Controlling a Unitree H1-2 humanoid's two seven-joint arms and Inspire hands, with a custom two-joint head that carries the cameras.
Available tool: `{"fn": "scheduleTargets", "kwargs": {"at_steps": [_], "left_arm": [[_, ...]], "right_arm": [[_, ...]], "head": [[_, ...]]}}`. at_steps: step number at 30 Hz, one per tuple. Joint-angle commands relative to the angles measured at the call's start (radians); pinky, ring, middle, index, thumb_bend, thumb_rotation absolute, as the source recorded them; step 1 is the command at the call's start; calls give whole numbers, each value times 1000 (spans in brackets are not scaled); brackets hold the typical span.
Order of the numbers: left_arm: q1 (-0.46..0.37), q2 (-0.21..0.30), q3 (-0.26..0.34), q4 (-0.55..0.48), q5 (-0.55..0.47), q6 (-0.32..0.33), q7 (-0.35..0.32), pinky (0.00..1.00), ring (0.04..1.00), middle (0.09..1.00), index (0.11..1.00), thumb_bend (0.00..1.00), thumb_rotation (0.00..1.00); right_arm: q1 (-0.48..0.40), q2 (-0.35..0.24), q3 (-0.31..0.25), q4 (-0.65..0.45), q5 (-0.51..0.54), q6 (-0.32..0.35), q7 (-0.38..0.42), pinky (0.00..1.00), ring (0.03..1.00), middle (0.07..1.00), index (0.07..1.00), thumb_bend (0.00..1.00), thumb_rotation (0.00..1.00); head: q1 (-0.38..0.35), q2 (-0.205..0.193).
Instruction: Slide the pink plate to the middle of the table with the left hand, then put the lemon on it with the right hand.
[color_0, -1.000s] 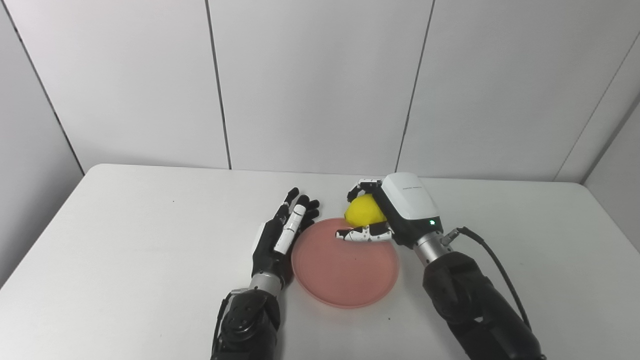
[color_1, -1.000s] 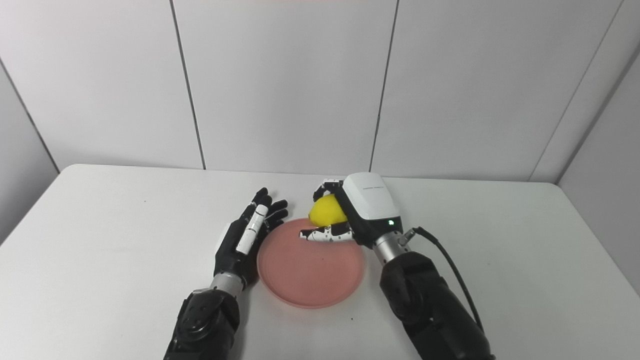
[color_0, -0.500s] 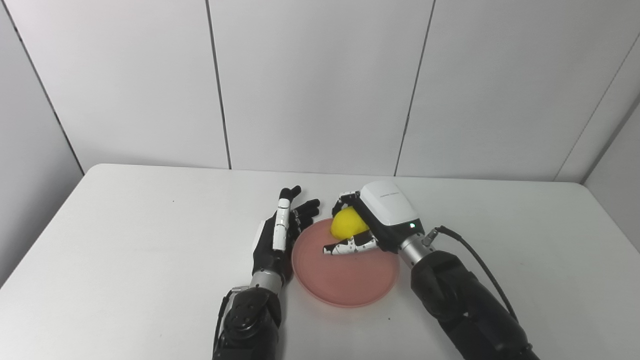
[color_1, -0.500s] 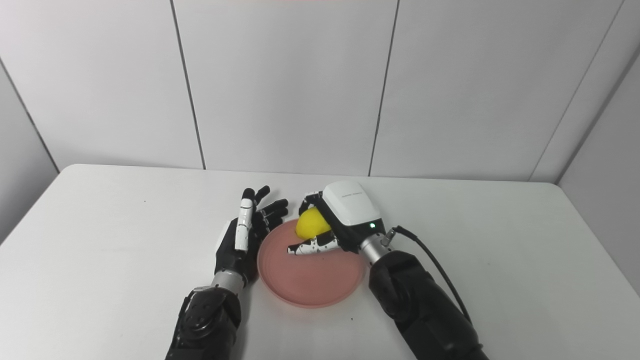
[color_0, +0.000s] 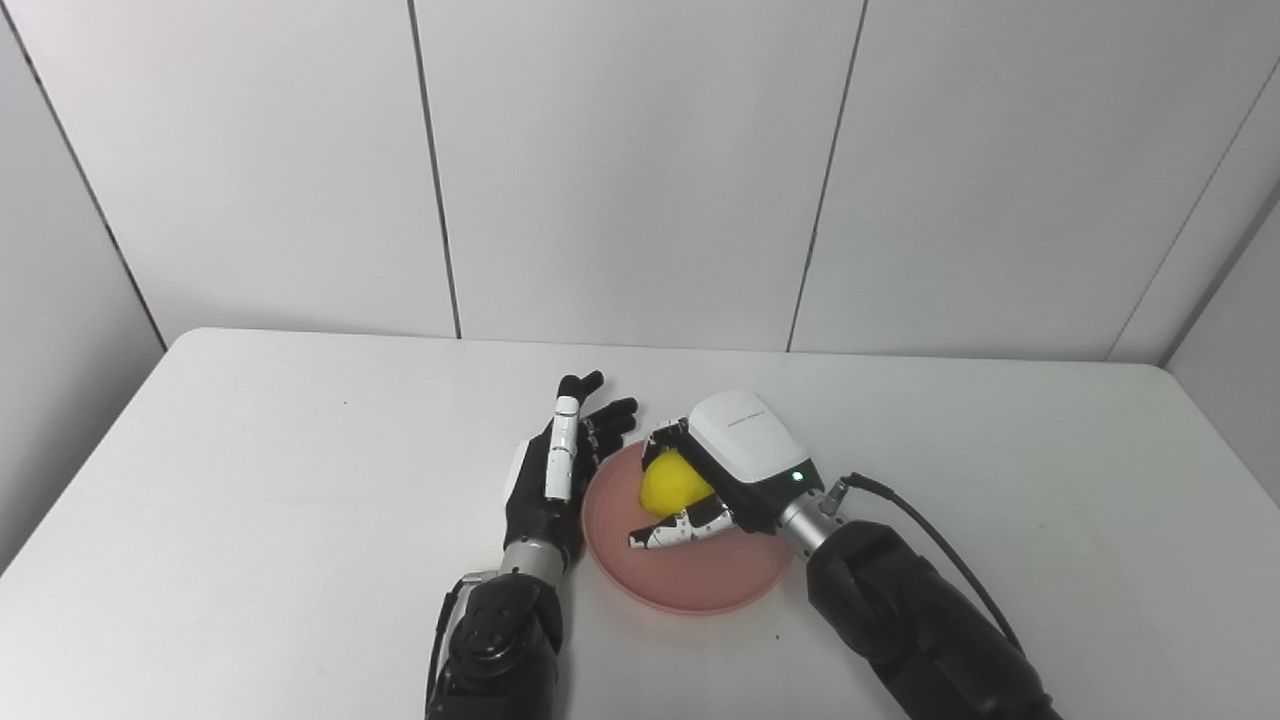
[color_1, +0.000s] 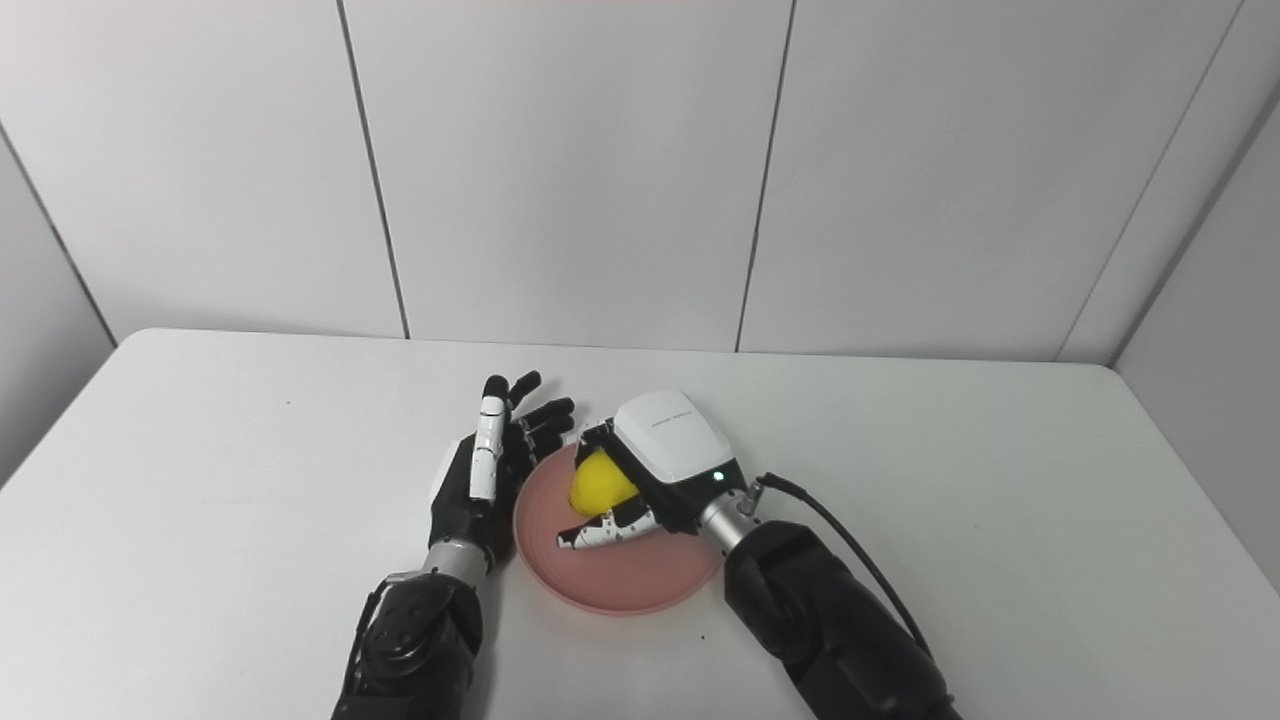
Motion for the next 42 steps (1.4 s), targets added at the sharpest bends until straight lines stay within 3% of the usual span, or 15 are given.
{"fn": "scheduleTargets", "kwargs": {"at_steps": [1, 9, 18, 23, 26, 34, 42], "left_arm": [[25, 2, 10, 46, 5, 38, 27, 872, 792, 758, 869, 696, 1000], [21, 3, 10, 53, 0, 34, 17, 864, 791, 735, 871, 689, 1000], [24, 8, 6, 54, 3, 36, 14, 871, 800, 747, 878, 696, 1000], [25, 11, 6, 52, -1, 35, 8, 834, 796, 759, 875, 680, 1000], [23, 8, 13, 54, -13, 36, 6, 846, 790, 759, 876, 681, 1000], [27, 7, 12, 48, -10, 40, 2, 833, 789, 771, 876, 673, 1000], [25, 5, 15, 49, -11, 49, 5, 833, 794, 762, 878, 673, 1000]], "right_arm": [[-29, 1, -11, -21, 7, -28, -5, 249, 319, 386, 450, 574, 493], [-17, 20, -20, -25, 11, -22, -15, 234, 300, 374, 455, 569, 486], [-12, 12, -14, -33, -50, 3, -19, 246, 328, 406, 479, 608, 548], [-8, 10, -24, -41, -64, 35, 20, 307, 389, 465, 497, 644, 668], [-5, 6, -28, -51, -67, 56, 70, 441, 527, 576, 594, 698, 875], [1, -4, -34, -68, -83, 75, 118, 520, 596, 643, 658, 741, 990], [-1, -2, -37, -61, -96, 69, 119, 537, 601, 647, 640, 741, 1000]], "head": [[0, 0], [-2, -1], [-5, 2], [-8, 4], [-9, 3], [-9, 5], [-10, 3]]}}
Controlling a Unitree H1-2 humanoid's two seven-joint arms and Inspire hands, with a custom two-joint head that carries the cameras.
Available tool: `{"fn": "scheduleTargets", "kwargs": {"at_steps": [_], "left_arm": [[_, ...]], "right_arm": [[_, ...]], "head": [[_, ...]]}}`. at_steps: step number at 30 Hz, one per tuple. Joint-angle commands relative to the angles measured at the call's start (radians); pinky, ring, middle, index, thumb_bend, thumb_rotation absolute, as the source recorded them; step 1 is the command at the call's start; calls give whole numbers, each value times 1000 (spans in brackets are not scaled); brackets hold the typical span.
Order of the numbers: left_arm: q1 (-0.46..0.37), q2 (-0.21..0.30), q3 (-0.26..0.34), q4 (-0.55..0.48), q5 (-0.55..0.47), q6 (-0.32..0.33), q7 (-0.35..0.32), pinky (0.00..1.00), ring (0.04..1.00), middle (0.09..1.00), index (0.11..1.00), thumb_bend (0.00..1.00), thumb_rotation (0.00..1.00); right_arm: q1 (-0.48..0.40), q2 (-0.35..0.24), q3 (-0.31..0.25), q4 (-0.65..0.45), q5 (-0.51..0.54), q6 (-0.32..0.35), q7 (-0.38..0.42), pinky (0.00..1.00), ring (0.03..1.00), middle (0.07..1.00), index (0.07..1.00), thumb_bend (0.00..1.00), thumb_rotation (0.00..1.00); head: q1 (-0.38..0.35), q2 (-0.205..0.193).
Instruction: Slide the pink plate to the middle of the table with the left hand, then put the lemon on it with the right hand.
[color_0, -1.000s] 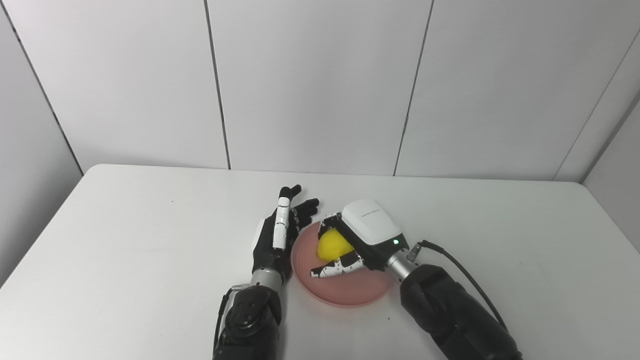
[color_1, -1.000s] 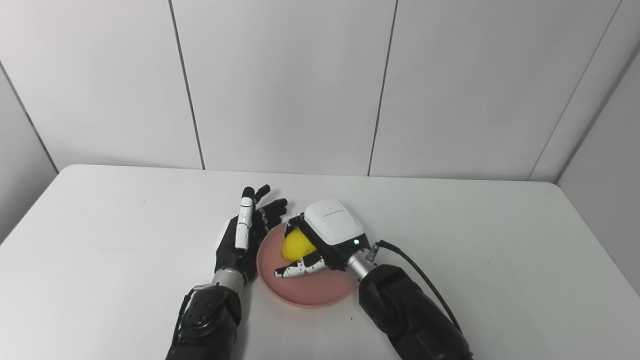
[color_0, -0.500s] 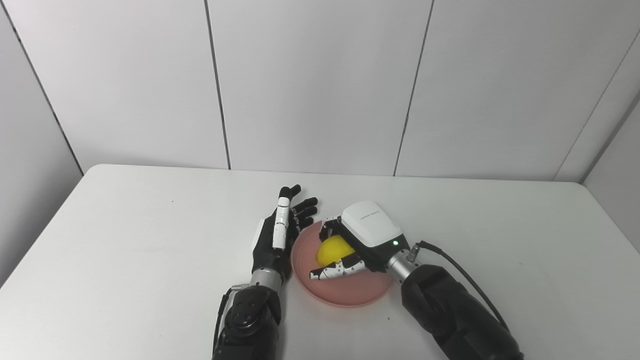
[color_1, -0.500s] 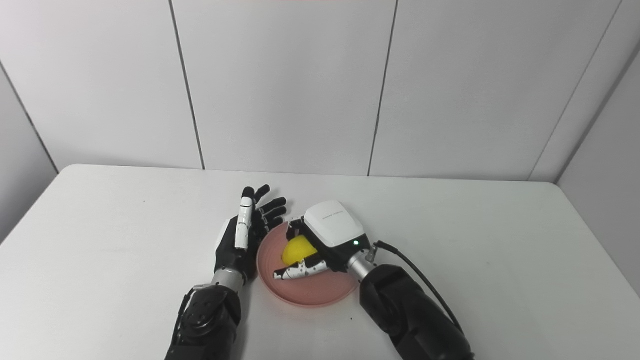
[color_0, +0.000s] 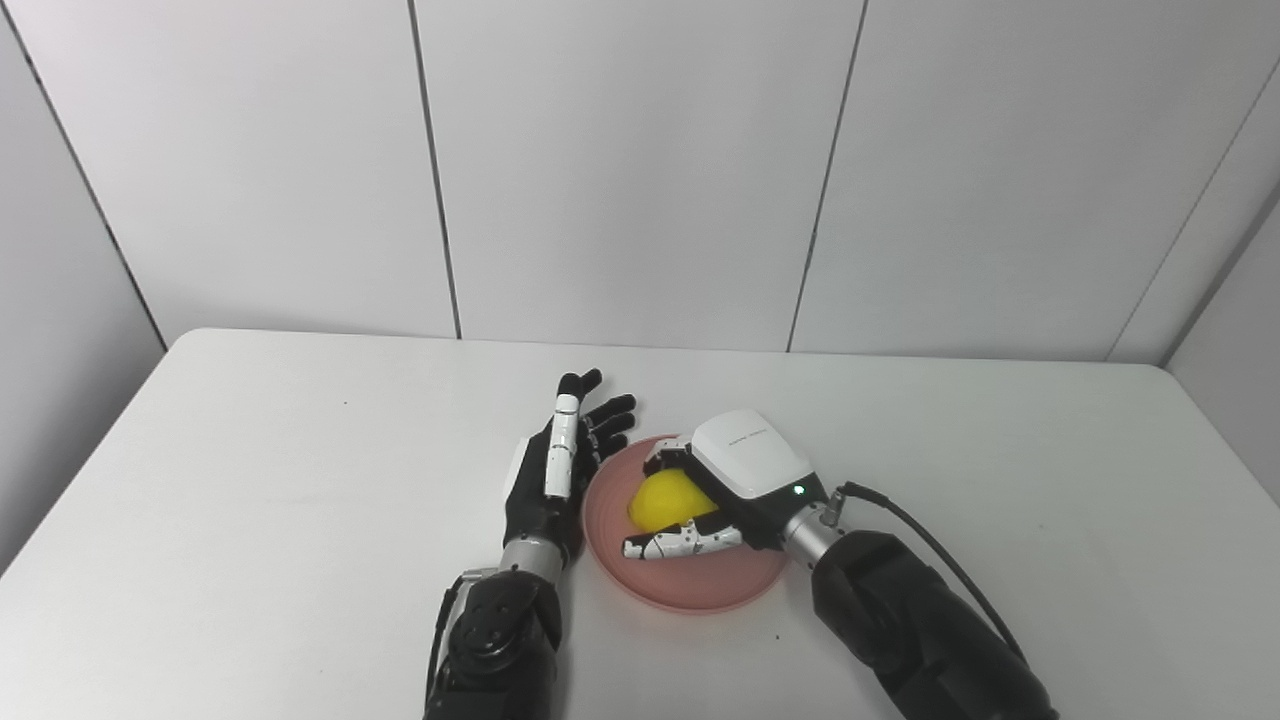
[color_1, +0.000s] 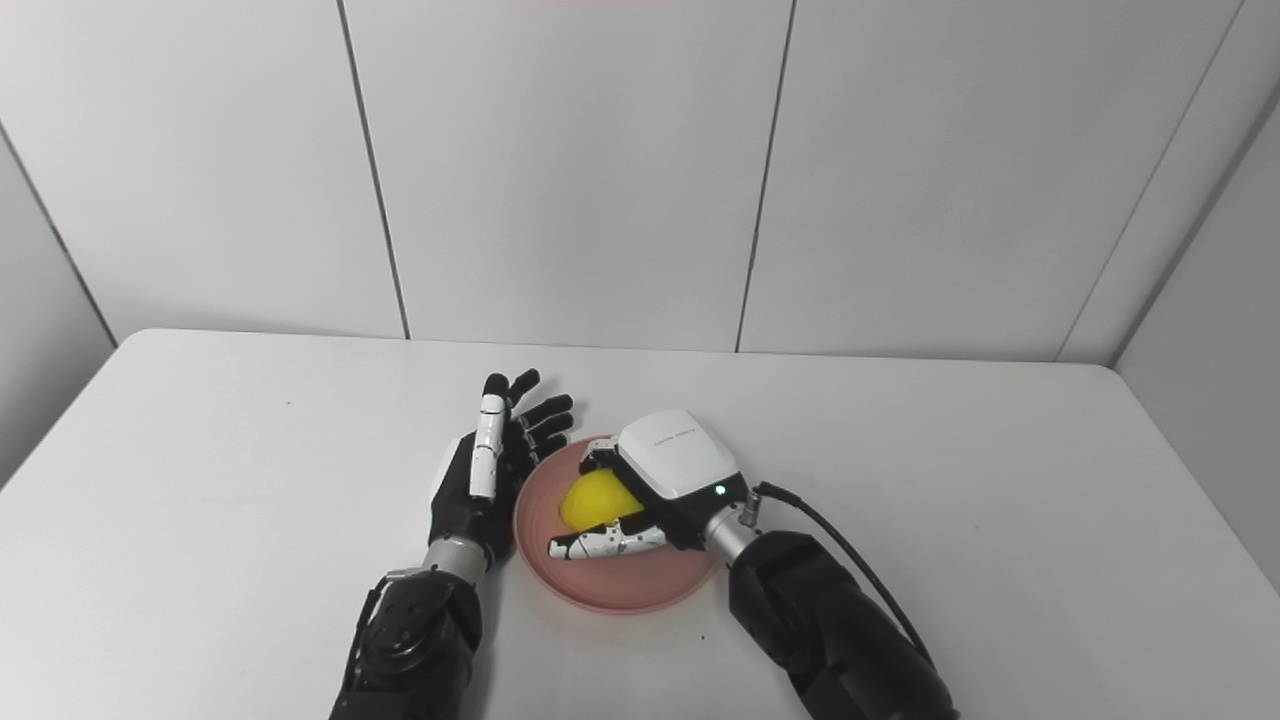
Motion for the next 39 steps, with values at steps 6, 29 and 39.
{"fn": "scheduleTargets", "kwargs": {"at_steps": [6, 29, 39], "left_arm": [[32, 2, 10, 36, -9, 57, 11, 845, 803, 775, 891, 676, 1000], [1, 6, 42, 44, -23, 40, 9, 921, 808, 748, 909, 716, 1000], [-5, 16, 58, 66, -13, -80, 33, 891, 801, 780, 880, 742, 983]], "right_arm": [[-31, -5, -25, -23, 7, -8, -48, 457, 534, 607, 624, 720, 1000], [34, 43, -175, -17, 207, -238, -394, 454, 534, 582, 627, 703, 1000], [92, 172, -361, 74, 672, -225, -259, 794, 825, 837, 824, 697, 1000]], "head": [[0, 0], [10, -8], [9, -13]]}}
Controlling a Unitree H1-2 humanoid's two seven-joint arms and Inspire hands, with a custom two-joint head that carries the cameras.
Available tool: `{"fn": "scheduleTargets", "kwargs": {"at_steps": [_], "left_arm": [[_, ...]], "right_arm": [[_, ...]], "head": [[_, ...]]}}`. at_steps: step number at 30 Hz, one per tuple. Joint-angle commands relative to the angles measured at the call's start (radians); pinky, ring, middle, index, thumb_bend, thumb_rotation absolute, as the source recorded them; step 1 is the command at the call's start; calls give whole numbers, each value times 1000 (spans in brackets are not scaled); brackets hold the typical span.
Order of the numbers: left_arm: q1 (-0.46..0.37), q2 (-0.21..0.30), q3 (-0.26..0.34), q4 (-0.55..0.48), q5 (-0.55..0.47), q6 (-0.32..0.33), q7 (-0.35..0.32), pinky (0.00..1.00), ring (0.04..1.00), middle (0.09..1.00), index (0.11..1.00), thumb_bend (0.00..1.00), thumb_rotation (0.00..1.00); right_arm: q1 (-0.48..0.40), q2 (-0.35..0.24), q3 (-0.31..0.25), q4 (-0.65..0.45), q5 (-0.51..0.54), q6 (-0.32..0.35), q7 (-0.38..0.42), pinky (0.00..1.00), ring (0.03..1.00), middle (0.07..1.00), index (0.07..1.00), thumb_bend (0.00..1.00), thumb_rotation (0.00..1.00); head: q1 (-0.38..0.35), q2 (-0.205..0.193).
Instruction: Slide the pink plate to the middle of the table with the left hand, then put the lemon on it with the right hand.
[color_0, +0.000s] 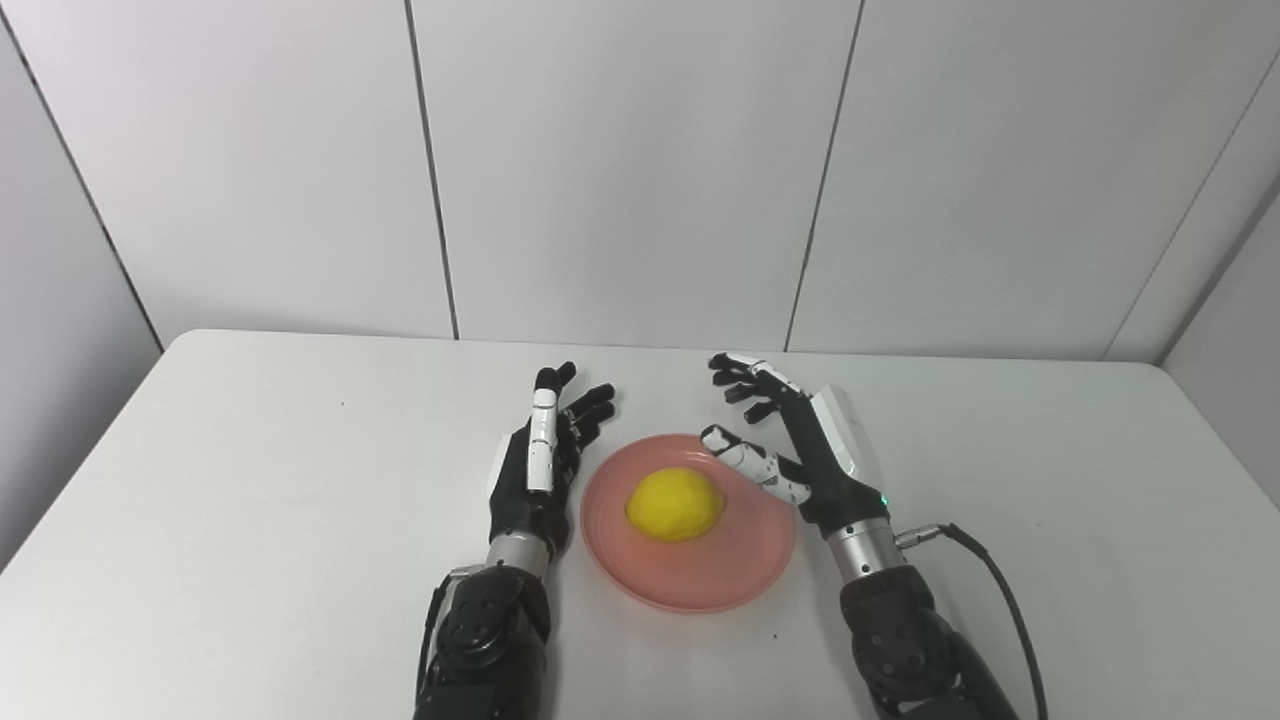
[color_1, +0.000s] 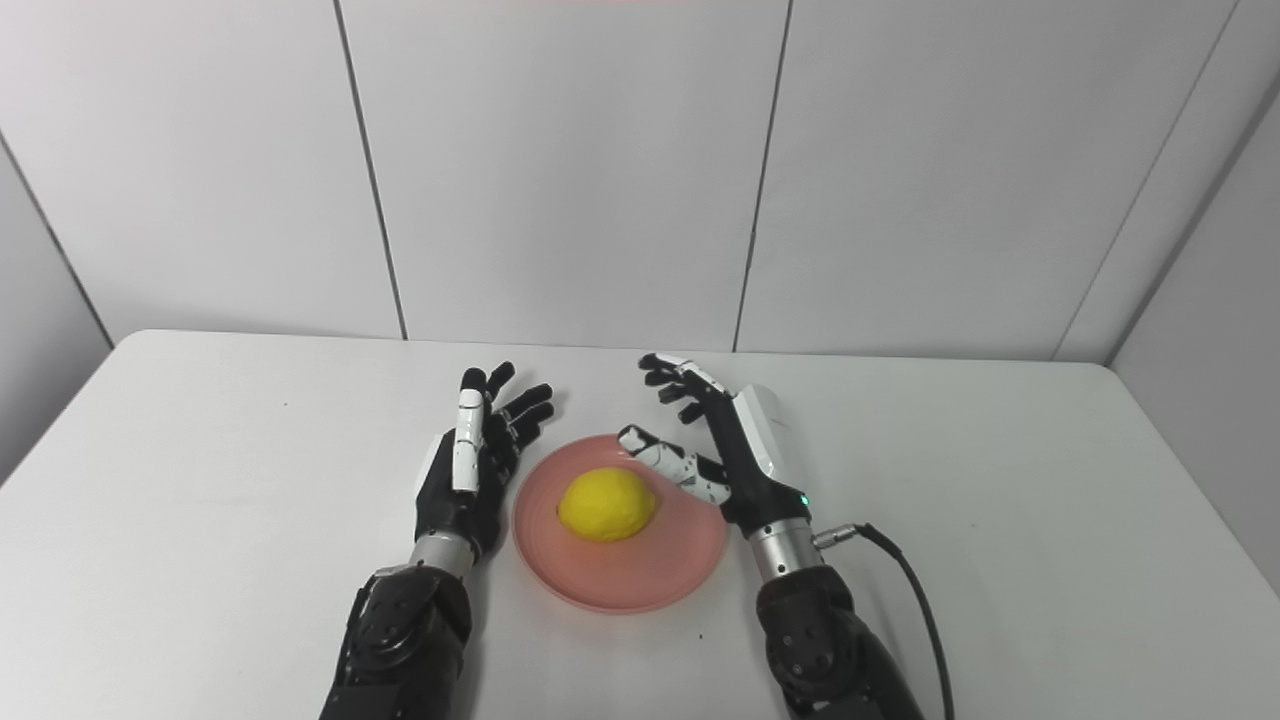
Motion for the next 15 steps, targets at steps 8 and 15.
{"fn": "scheduleTargets", "kwargs": {"at_steps": [8, 15], "left_arm": [[-1, 41, -11, 89, 71, -179, 44, 966, 928, 917, 886, 777, 1000], [-23, 67, -15, 128, 88, -198, 57, 1000, 974, 965, 935, 828, 1000]], "right_arm": [[-15, 66, -144, 37, 302, -7, 71, 995, 953, 930, 918, 748, 1000], [-10, 93, -178, 76, 374, -38, 79, 1000, 967, 941, 926, 755, 1000]], "head": [[-6, -3], [-8, -1]]}}
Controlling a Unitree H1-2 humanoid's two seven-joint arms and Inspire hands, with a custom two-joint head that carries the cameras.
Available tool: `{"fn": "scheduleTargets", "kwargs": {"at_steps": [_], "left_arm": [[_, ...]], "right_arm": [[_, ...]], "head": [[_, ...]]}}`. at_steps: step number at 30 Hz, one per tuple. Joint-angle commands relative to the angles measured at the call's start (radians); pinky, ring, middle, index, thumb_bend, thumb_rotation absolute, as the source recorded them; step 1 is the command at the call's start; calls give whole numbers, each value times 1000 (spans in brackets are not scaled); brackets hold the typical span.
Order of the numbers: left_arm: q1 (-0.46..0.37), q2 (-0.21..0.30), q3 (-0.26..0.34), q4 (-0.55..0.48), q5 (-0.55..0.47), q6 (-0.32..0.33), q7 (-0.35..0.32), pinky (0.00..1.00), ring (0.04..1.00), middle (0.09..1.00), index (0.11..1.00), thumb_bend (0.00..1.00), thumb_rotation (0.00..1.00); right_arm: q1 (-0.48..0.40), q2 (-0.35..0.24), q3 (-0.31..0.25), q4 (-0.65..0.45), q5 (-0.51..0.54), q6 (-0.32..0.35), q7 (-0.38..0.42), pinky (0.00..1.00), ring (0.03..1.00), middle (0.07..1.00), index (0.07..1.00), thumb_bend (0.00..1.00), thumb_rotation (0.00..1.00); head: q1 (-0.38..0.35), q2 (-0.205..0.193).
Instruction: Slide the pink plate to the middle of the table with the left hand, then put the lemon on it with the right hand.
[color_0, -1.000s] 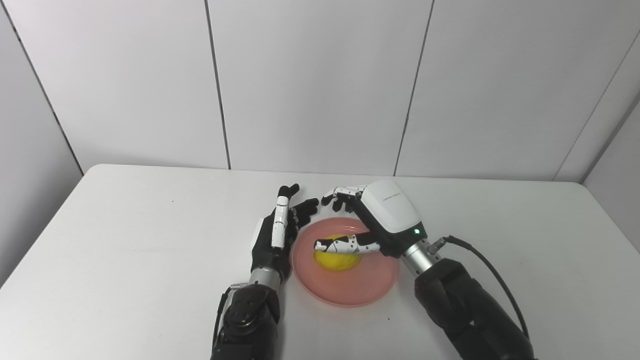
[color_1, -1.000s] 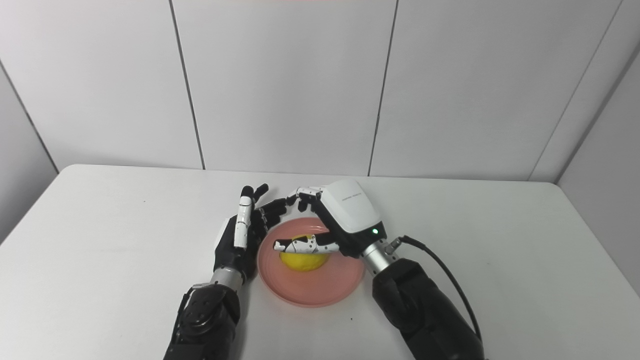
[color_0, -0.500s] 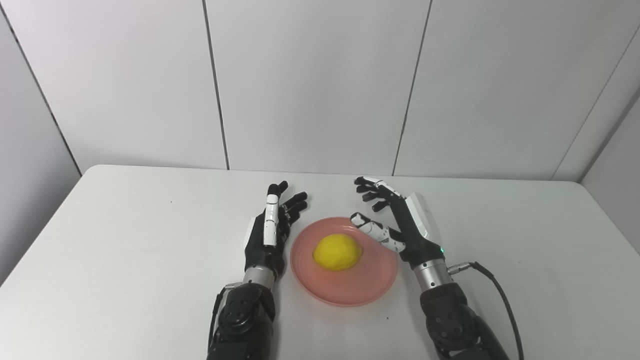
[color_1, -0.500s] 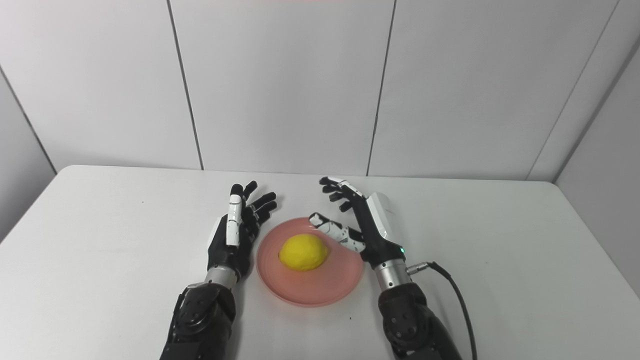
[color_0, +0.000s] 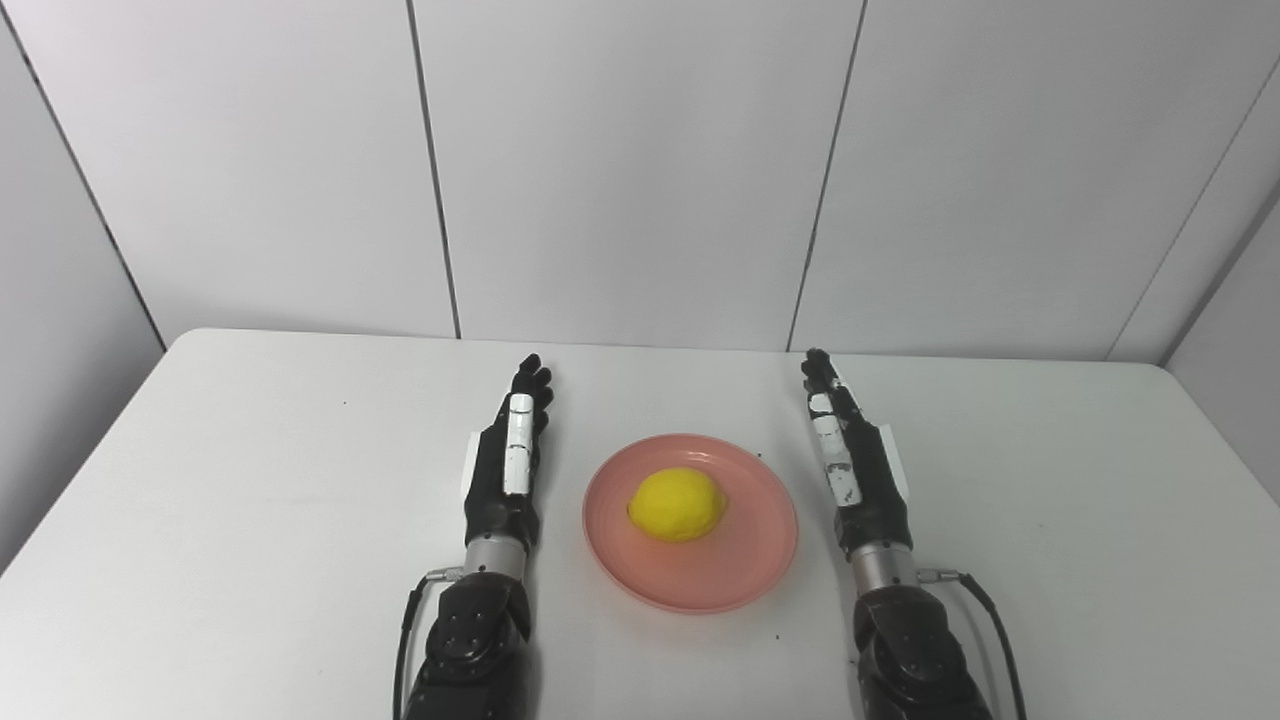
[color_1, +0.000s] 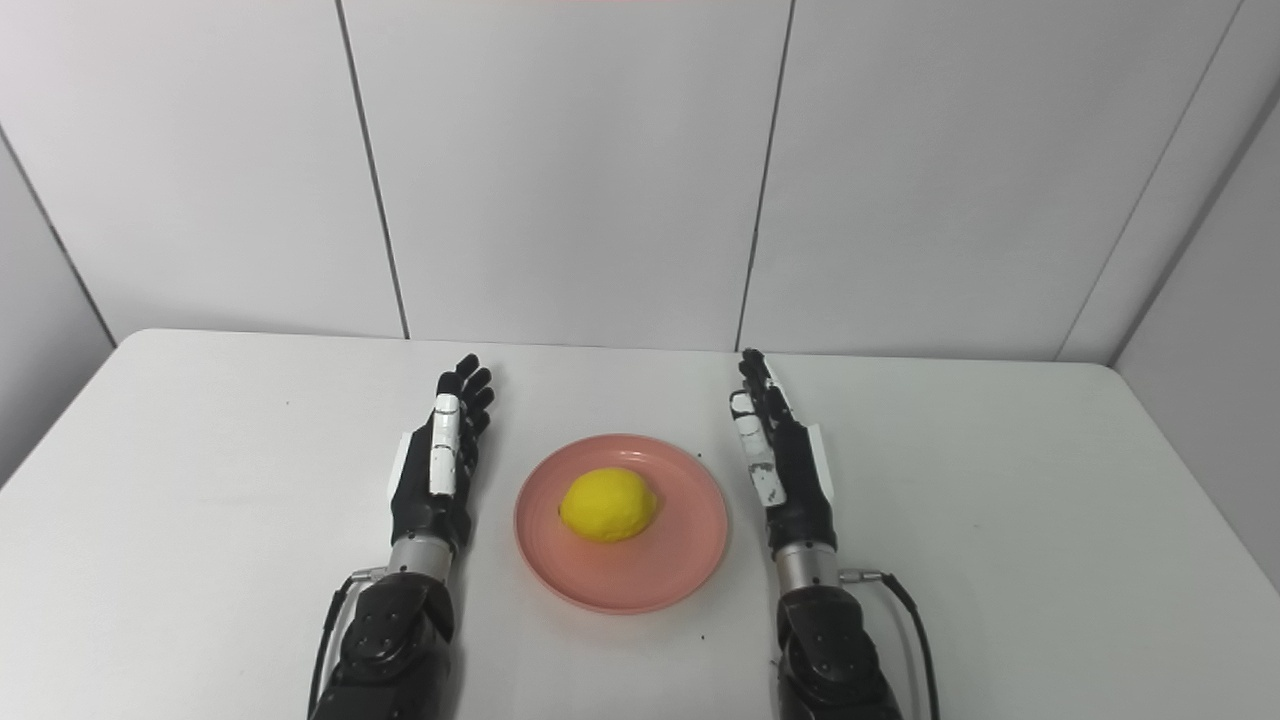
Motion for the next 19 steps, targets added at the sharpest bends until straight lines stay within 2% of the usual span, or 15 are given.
{"fn": "scheduleTargets", "kwargs": {"at_steps": [1, 5, 9, 13, 19], "left_arm": [[-1, 18, -1, 19, 8, -7, 1, 1000, 980, 971, 943, 840, 1000], [-12, 26, -2, 19, 4, 15, 4, 1000, 991, 980, 962, 849, 1000], [-21, 35, -10, 10, 30, 68, 21, 1000, 982, 967, 958, 862, 1000], [-30, 38, -12, -3, 33, 120, 18, 1000, 985, 963, 954, 834, 1000], [-21, 38, -24, -34, 31, 176, 5, 1000, 991, 971, 960, 810, 1000]], "right_arm": [[-19, 13, -13, -17, 25, -25, 7, 1000, 976, 948, 932, 758, 1000], [-20, 31, -31, -26, 71, 32, 14, 1000, 998, 985, 972, 774, 1000], [-18, 49, -53, -53, 145, 128, 33, 1000, 1000, 1000, 998, 797, 1000], [-16, 71, -83, -68, 218, 205, 46, 1000, 1000, 1000, 1000, 821, 1000], [-14, 98, -120, -87, 285, 274, 37, 1000, 1000, 1000, 1000, 812, 1000]], "head": [[0, 2], [-2, 3], [-4, 3], [-10, 5], [-13, 9]]}}
